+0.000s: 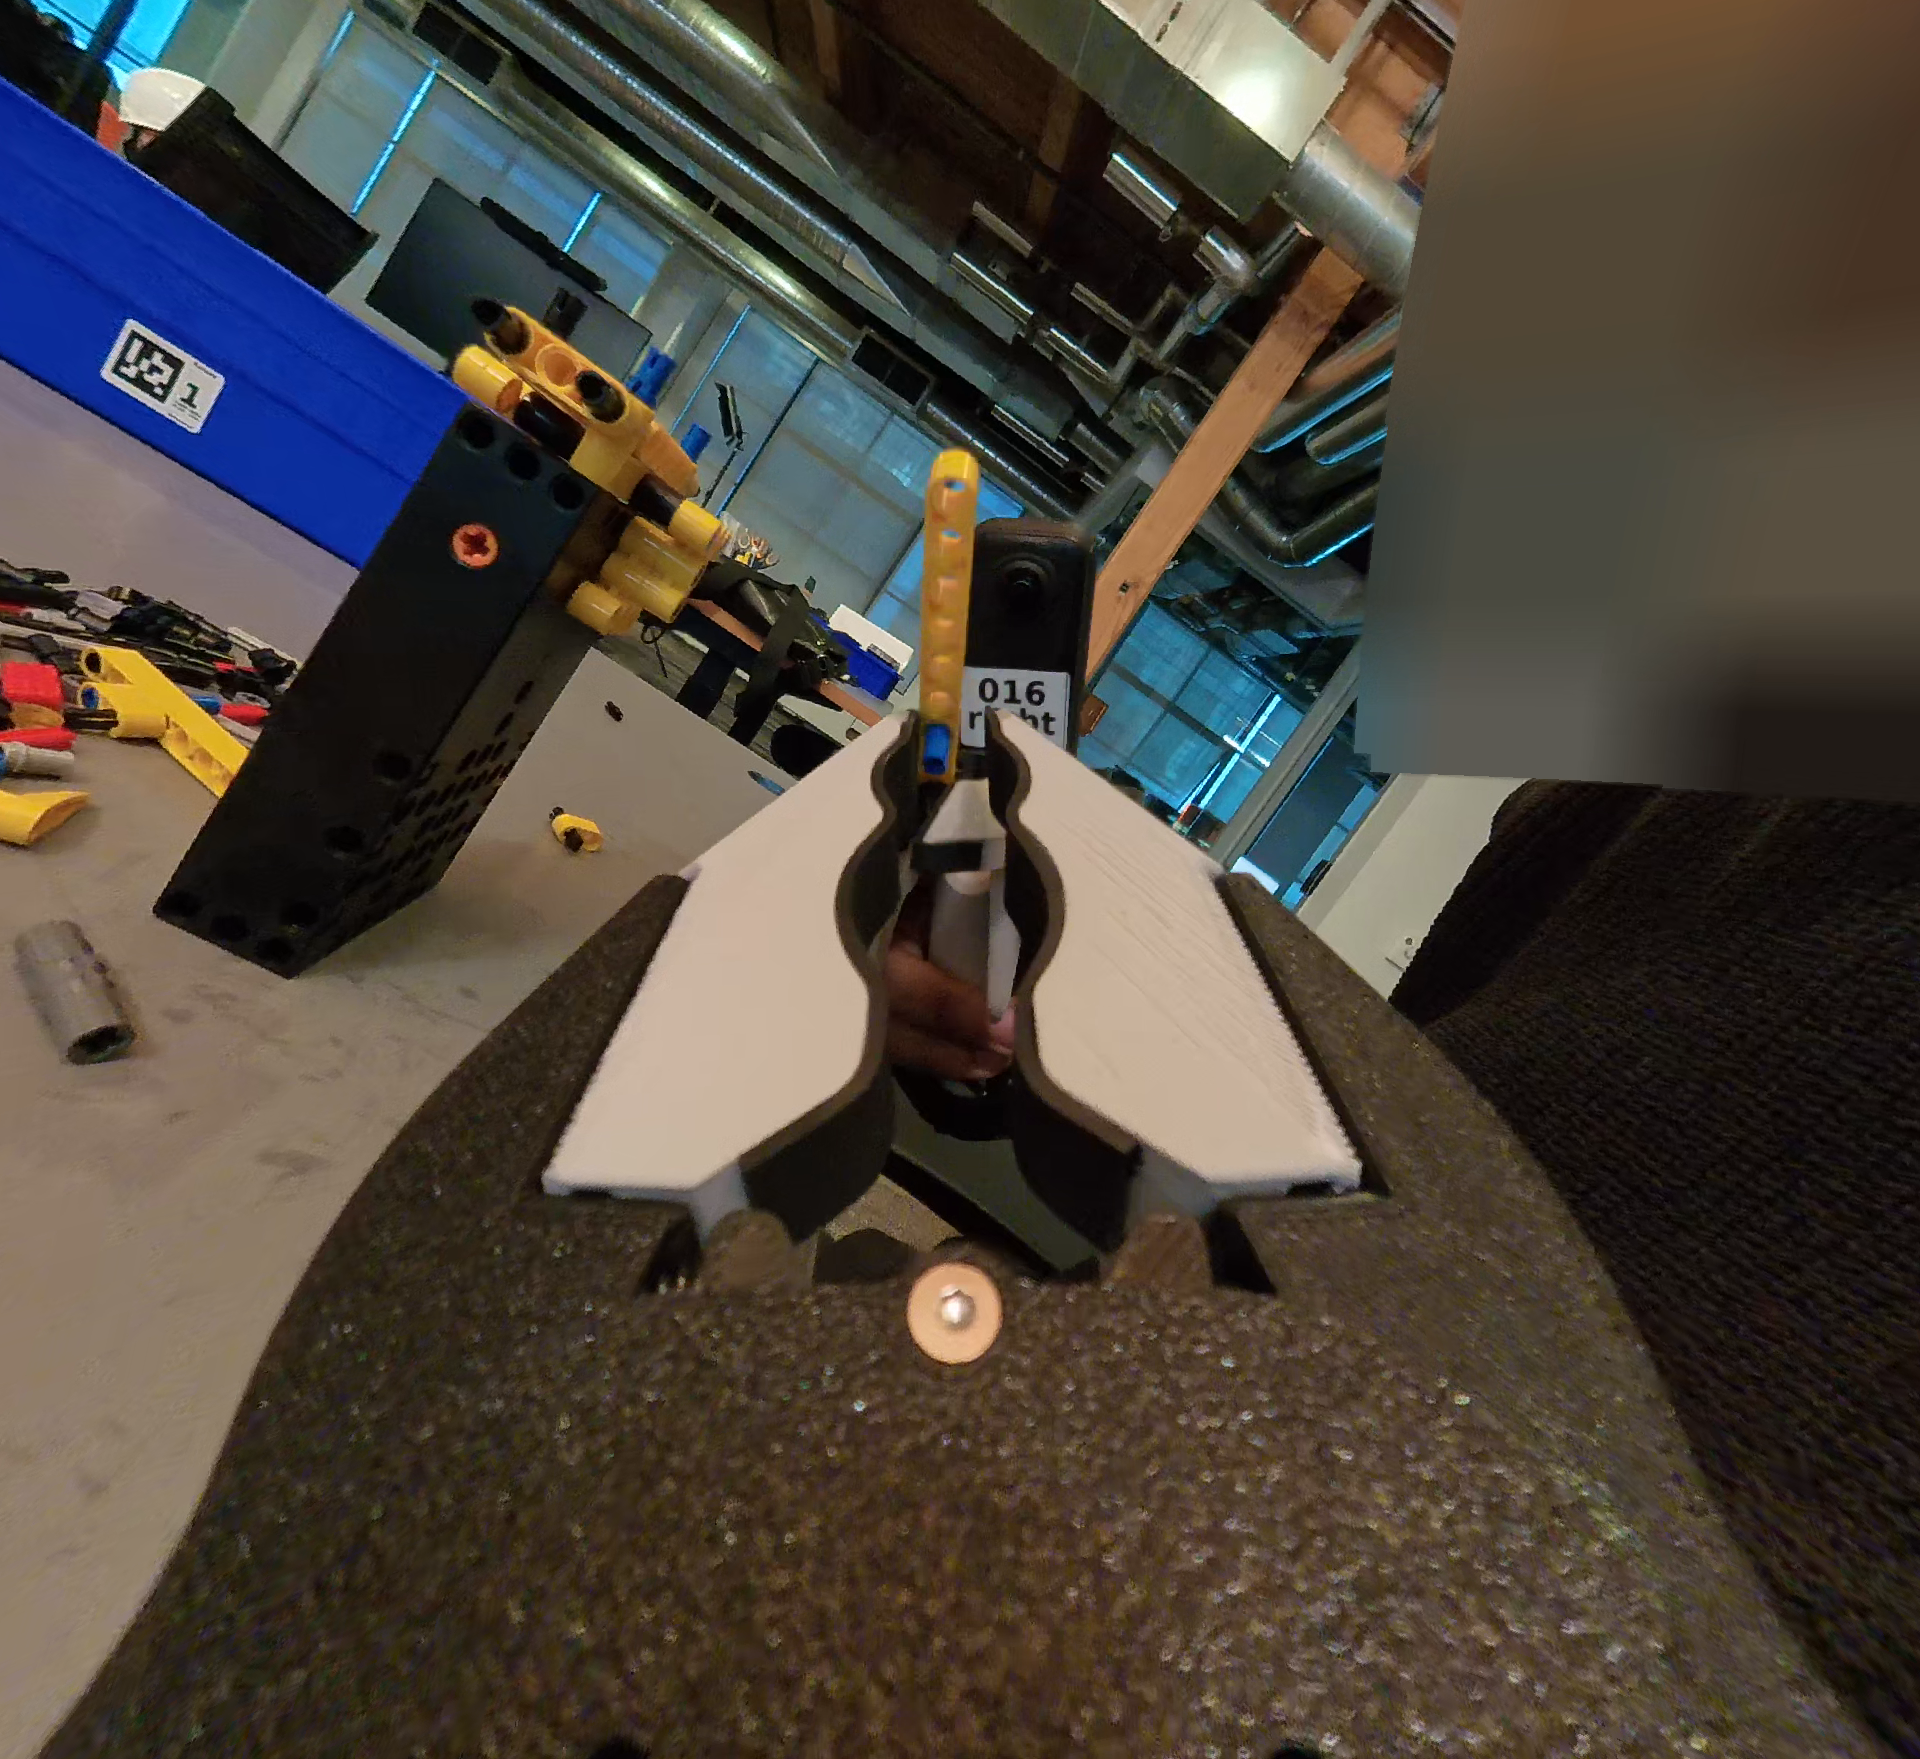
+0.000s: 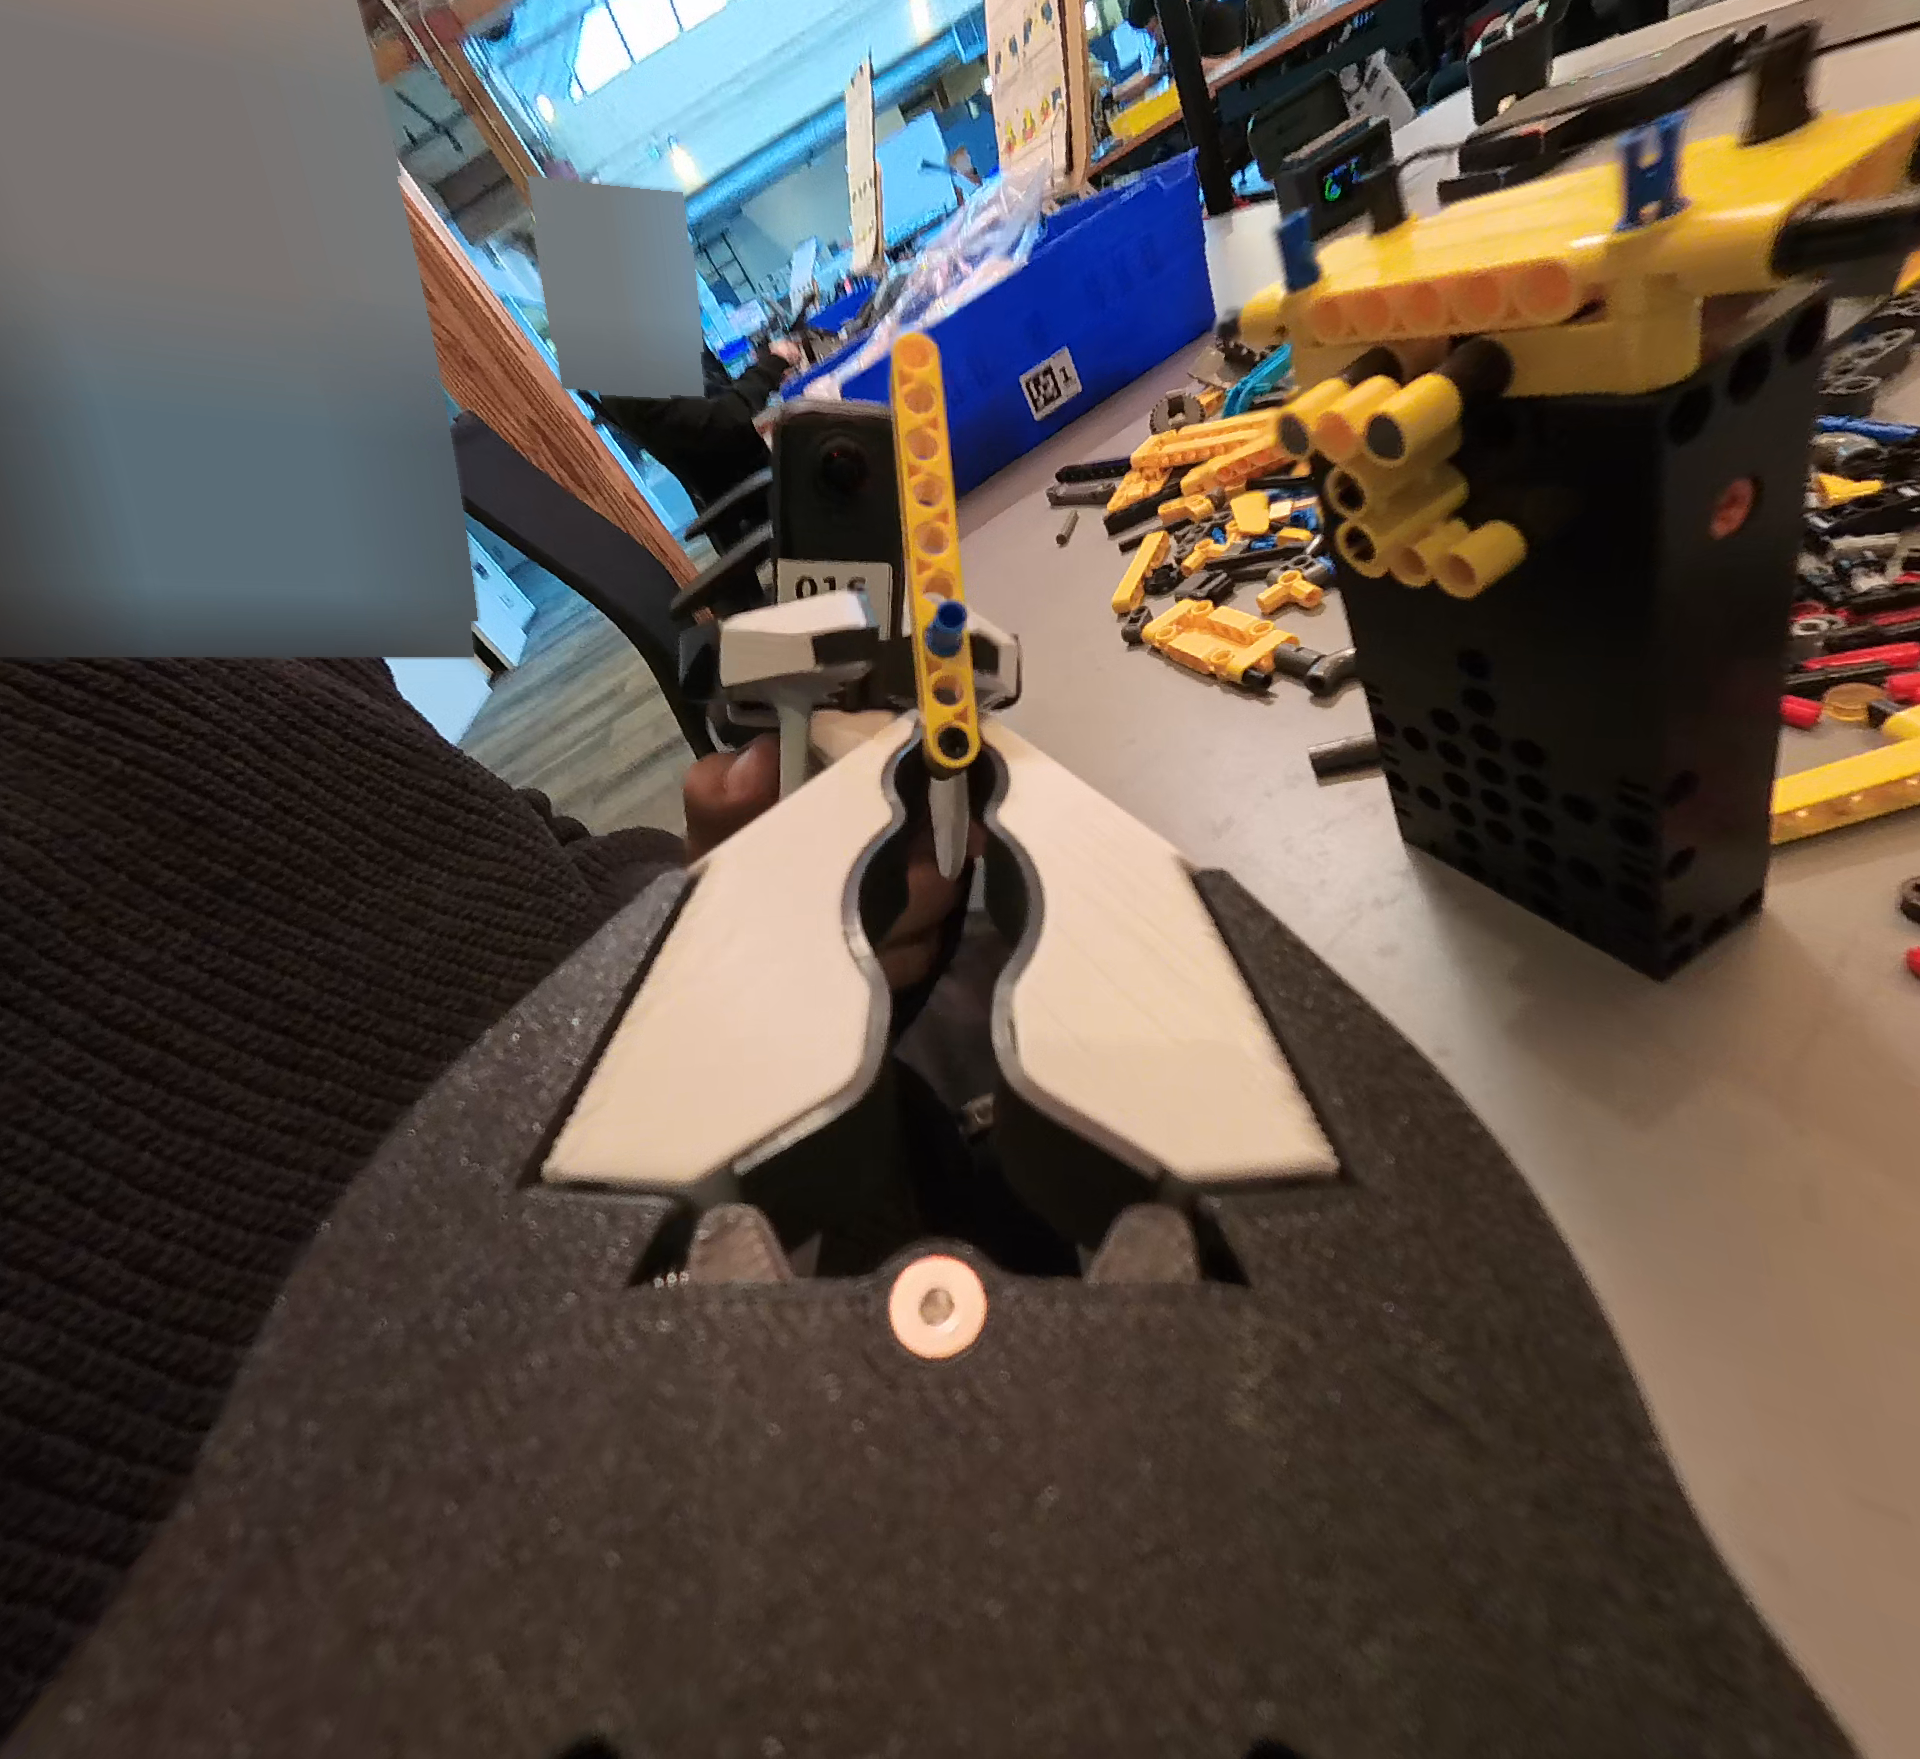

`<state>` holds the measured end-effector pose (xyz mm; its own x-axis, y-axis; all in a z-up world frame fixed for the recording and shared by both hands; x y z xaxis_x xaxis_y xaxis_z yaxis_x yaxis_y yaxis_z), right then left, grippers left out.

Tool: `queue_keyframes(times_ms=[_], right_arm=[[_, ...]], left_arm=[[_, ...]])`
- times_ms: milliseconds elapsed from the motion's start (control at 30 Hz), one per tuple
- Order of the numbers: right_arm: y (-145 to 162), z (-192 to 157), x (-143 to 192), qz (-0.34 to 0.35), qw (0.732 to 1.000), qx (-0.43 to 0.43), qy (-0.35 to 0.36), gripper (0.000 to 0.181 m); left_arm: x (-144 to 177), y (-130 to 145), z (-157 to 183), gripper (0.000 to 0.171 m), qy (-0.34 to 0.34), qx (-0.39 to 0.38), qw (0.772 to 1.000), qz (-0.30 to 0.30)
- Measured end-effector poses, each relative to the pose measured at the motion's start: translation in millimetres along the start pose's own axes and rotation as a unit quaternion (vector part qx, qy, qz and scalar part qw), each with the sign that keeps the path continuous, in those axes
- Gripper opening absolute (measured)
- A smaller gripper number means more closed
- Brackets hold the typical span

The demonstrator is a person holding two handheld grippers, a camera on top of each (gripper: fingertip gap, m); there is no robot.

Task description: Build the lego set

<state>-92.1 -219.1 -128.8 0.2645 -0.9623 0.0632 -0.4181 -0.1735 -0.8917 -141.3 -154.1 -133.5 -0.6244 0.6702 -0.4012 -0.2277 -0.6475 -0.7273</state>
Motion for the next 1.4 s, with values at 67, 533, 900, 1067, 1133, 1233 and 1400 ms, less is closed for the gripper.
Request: queue_keyframes(times_ms=[67, 533, 900, 1067, 1133, 1233, 1400], right_arm=[[1.6, -0.9, -1.1, -0.011, 1.0, 0.007, 0.001, 0.006], [-11.1, 18.3, 32.4, -0.028, 0.995, 0.053, 0.085, 0.023], [7.3, 91.3, 83.5, -0.181, 0.9, 0.104, 0.383, 0.021], [7.4, 93.9, 86.4, -0.189, 0.893, 0.107, 0.395, 0.021], [10.5, 97.5, 86.6, -0.204, 0.889, 0.104, 0.396, 0.021], [10.7, 99.2, 88.2, -0.2, 0.894, 0.094, 0.39, 0.02], [10.7, 95.2, 88.1, -0.185, 0.912, 0.066, 0.361, 0.008]], left_arm=[[0.6, -0.9, -1.1, 0.012, -0.001, 0.006, 1.0, 0.005], [12.9, -14.9, -5.8, 0.007, -0.014, 0.028, 0.998, 0.054], [9.4, -10.6, -6.2, 0.007, -0.02, 0.021, 0.999, 0.038], [9.0, -9.9, -5.9, 0.007, -0.019, 0.017, 0.999, 0.035], [8.8, -9.5, -5.8, 0.007, -0.019, 0.016, 0.999, 0.033], [8.7, -9.5, -5.8, 0.007, -0.019, 0.017, 0.999, 0.033], [8.1, -8.7, -5.6, 0.007, -0.022, 0.012, 0.999, 0.029]])
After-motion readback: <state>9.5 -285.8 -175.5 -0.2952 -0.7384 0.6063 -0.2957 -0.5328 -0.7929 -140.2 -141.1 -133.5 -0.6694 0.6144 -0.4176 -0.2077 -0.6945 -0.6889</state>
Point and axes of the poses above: each gripper's, where its closed fingertips meet, x back along the fingers, y out of its underside, z = x × y across the jaws, the point moved 6 cm from there along x, back along the fingers, and after that the axes turned 1 degree about y, right-handed, at the moved point
